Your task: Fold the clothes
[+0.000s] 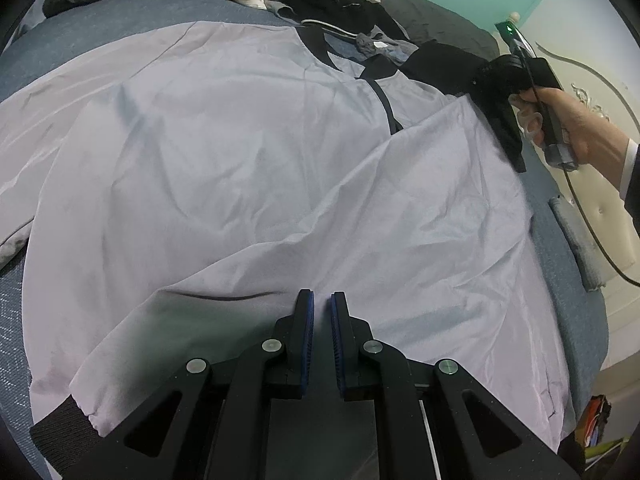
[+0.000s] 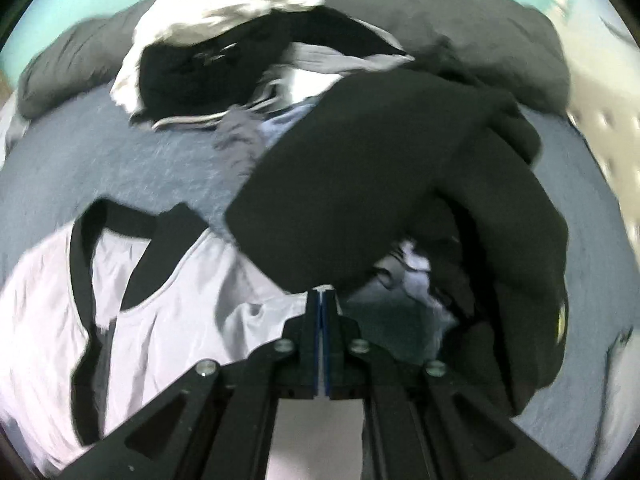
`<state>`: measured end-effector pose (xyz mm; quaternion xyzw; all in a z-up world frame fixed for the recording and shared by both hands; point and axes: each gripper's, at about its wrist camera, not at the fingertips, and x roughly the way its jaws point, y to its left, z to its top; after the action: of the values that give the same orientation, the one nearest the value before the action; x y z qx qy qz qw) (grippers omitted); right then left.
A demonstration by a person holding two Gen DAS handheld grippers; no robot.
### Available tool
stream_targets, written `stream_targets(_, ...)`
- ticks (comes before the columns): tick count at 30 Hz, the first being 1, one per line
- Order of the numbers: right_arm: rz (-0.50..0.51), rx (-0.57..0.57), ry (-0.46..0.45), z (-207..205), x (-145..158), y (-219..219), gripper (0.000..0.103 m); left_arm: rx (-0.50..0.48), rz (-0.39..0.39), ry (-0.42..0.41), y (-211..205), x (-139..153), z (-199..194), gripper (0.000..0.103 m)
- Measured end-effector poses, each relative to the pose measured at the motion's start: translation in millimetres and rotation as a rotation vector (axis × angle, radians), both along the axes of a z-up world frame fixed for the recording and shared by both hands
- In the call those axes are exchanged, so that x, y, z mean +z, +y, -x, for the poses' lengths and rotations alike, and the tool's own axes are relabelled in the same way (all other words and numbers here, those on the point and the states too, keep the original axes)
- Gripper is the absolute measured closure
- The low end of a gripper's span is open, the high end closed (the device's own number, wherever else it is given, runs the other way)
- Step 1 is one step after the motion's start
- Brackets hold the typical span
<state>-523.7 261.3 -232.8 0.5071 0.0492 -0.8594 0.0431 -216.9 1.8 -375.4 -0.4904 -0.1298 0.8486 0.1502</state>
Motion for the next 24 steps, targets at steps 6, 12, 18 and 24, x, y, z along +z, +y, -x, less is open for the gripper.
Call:
stream_targets(6,0.155,-0.062,0.090,-9.1,19.5,34.5,0.102,0.001,0.000,-0.003,-1.2,0.7,-0.8,0.094)
stream_targets(12,0.182,-0.065,0.016,-11.0,11.7,46.8,0.098,0.004,0.002,-0.003,0.7,2.3,-1.0,0.094)
stream_targets(18,0.216,-0.065,-0.040,-6.9,-6.4,34.0,0.076,0.002,0.001,-0.005,1.1,2.2,2.4,0.094)
stream_targets(24,0.127,-0.078,-0.017,-0.4,-17.5,23.0,0.097,-0.003,-0.006,-0.007,0.2,2.1,2.3,0.094)
